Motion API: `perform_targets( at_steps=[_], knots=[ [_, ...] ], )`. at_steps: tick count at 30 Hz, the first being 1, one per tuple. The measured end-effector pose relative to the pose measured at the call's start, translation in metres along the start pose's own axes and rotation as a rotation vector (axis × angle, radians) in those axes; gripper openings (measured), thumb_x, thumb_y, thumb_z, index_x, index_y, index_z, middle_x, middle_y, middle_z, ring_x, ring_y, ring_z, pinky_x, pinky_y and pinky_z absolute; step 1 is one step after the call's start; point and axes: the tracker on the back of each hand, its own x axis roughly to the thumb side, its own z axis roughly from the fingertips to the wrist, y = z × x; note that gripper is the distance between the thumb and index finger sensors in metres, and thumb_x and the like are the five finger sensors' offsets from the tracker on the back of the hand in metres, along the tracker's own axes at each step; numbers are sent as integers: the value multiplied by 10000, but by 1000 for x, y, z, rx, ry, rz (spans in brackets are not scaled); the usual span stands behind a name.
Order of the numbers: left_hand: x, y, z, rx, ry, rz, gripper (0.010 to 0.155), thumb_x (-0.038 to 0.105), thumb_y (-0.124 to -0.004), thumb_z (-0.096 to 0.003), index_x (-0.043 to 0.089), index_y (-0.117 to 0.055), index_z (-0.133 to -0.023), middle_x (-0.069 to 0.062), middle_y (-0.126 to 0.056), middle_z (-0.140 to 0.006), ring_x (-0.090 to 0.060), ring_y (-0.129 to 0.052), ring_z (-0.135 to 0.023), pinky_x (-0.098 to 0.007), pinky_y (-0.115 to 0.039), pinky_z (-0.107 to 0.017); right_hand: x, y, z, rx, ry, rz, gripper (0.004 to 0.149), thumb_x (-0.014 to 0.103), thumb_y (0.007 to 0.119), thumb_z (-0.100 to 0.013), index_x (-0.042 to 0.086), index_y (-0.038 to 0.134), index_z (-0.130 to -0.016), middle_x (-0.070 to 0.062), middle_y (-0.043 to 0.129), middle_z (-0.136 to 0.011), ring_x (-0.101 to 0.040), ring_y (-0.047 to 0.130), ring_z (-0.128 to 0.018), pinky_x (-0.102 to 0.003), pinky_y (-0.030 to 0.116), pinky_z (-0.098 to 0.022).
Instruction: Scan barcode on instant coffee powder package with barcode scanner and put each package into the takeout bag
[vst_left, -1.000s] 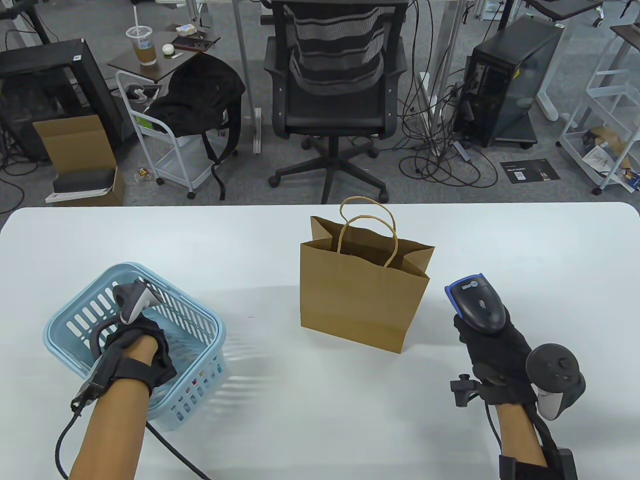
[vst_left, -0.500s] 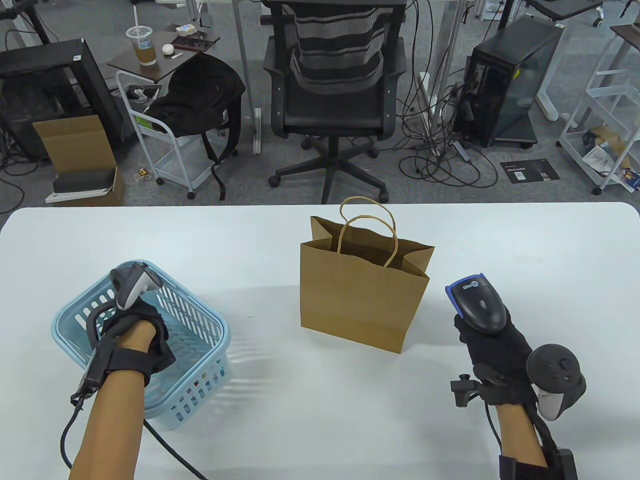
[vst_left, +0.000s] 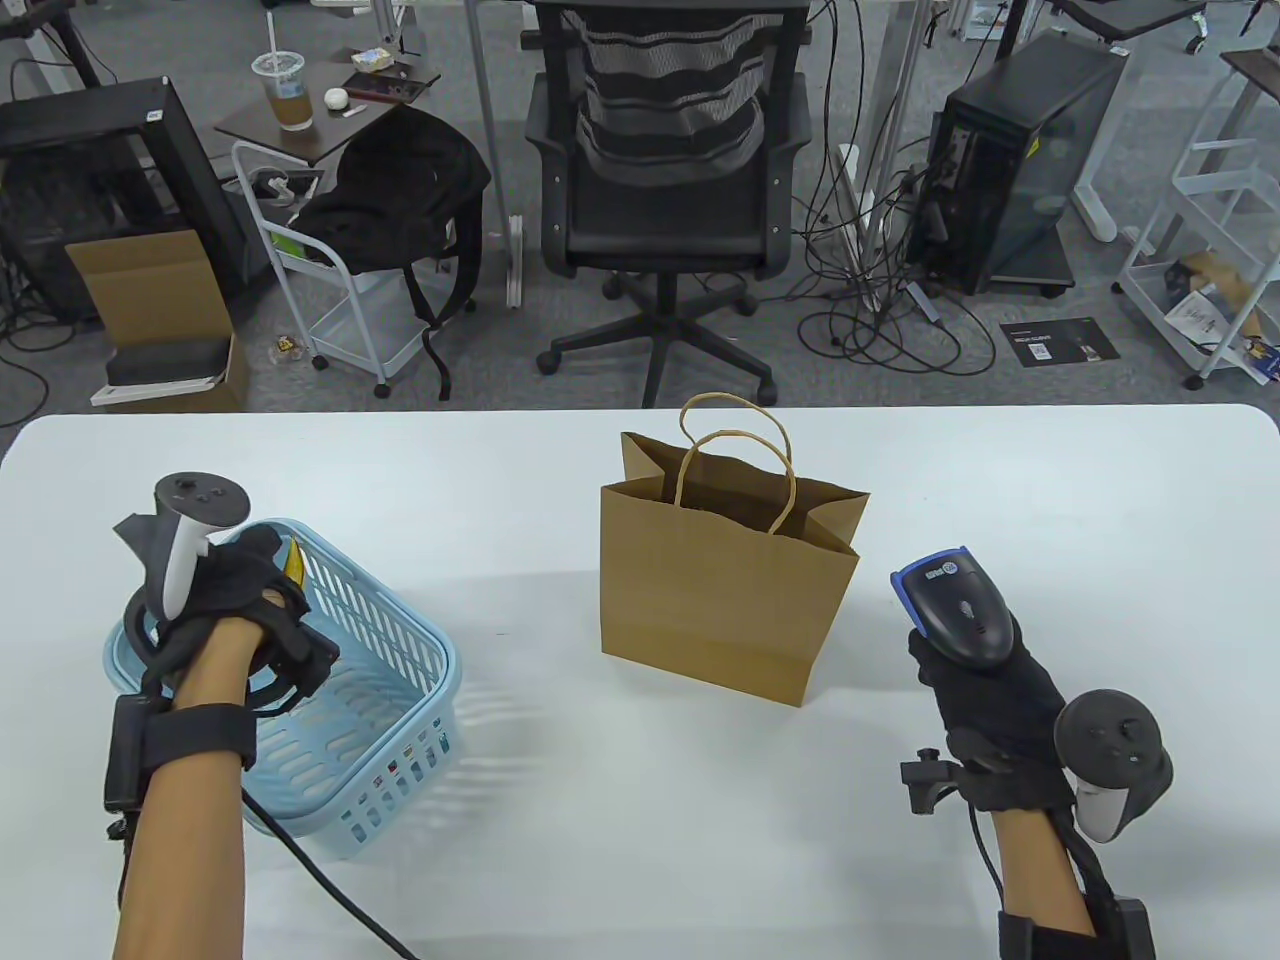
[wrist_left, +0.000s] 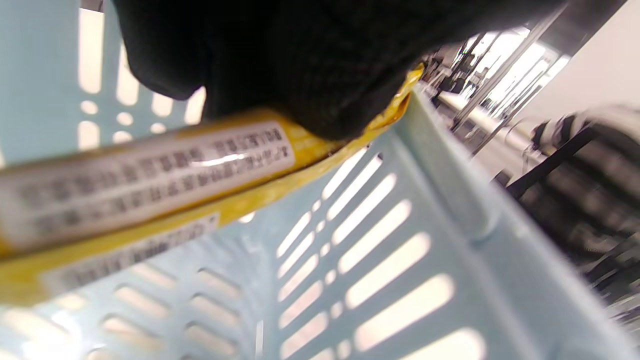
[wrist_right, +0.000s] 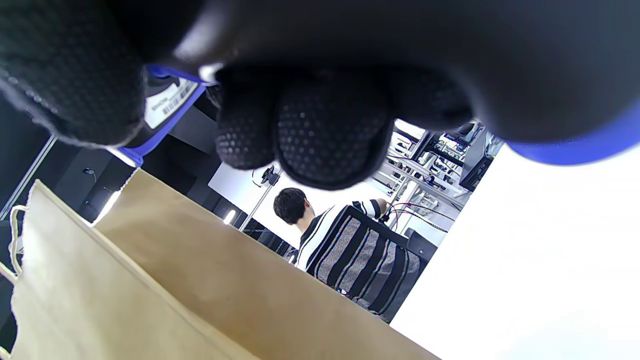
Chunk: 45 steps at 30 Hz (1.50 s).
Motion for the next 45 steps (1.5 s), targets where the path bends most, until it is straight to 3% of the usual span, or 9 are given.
perform_targets(
  at_steps=[7,10,19,30,38,45],
  knots=[
    [-11,18,15,20,-123,166,723,216,-840,-413,296,-560,-1074,14,-874,-911,-189,-1035,-682,-489,-713,-751,0,0,0,1,2,1,559,545,943,-466,243,776,-906,36,1041,-622,-173,1074,-430,-394,890,-414],
    [-13,23,22,-8,-234,297,707,210,-823,-411,276,-576,-1069,12,-869,-911,-194,-1028,-680,-504,-697,-755,0,0,0,2,2,2,558,545,943,-466,242,777,-905,36,1042,-621,-174,1075,-429,-395,890,-413],
    [3,33,58,-59,-475,651,683,210,-814,-407,245,-609,-1058,0,-874,-900,-199,-1029,-656,-509,-708,-737,-1,-1,0,-6,2,0,557,546,942,-467,245,775,-905,38,1041,-622,-173,1074,-430,-394,890,-415],
    [51,40,120,-41,-753,672,674,216,-800,-406,239,-613,-1054,5,-868,-899,-192,-1024,-653,-509,-704,-741,-1,-2,1,-9,1,-2,569,546,946,-459,243,773,-908,38,1041,-622,-172,1075,-430,-394,890,-416],
    [88,9,167,-107,-922,665,675,220,-794,-406,236,-607,-1054,8,-863,-896,-186,-1018,-649,-507,-704,-739,-1,-2,0,-9,0,-2,565,546,945,-459,245,774,-906,39,1041,-622,-173,1074,-431,-394,890,-416],
    [112,-46,210,-185,-1033,680,673,226,-788,-407,244,-604,-1053,11,-860,-897,-182,-1015,-647,-498,-707,-741,-1,-2,1,-15,-12,-10,567,548,945,-458,245,774,-906,39,1041,-622,-171,1074,-431,-393,889,-418]
  ],
)
